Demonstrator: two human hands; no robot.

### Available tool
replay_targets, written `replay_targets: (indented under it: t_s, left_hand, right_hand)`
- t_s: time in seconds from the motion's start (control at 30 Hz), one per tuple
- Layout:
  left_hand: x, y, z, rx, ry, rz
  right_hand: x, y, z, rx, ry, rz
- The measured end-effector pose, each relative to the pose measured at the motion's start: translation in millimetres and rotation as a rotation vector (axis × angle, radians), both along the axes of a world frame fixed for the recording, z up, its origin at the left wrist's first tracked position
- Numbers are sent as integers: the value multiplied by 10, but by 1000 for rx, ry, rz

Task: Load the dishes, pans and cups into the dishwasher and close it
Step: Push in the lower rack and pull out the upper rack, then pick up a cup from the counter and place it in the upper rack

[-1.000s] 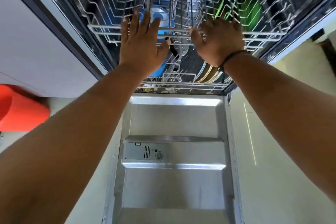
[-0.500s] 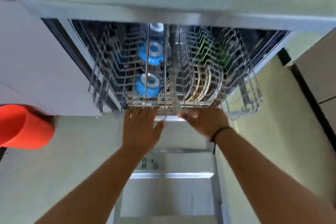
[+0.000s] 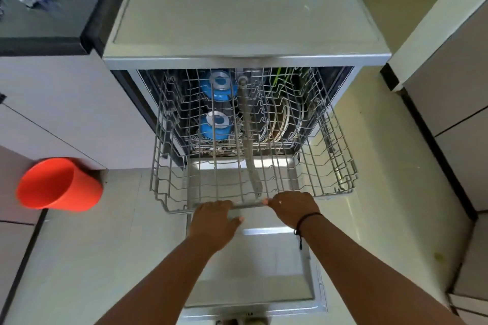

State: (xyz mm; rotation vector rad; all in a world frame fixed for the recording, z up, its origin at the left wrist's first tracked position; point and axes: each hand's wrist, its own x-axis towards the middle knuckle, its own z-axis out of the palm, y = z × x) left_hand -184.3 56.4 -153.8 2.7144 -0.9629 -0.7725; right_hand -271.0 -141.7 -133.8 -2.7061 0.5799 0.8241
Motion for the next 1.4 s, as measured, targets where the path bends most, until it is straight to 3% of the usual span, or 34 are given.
replay_targets:
  t_s: [0.47, 0.9, 1.0, 1.23, 1.4]
  left_hand:
    - [-615, 343, 64, -4, -27, 32]
    - [52, 371, 300, 242, 350, -236]
    - [336, 350, 344, 238, 250, -327]
    - [1158, 618, 586, -59, -56, -581]
    - [2044, 1343, 1144, -176, -158, -706]
  right_hand:
    - [-645, 319, -65, -18, 45, 122]
    - [-369, 329, 77, 71, 234, 174]
    - [-201, 373, 123, 70, 249, 63]
    - [577, 797, 303, -168, 114, -89]
    - [1471, 1526, 742, -311, -132, -285]
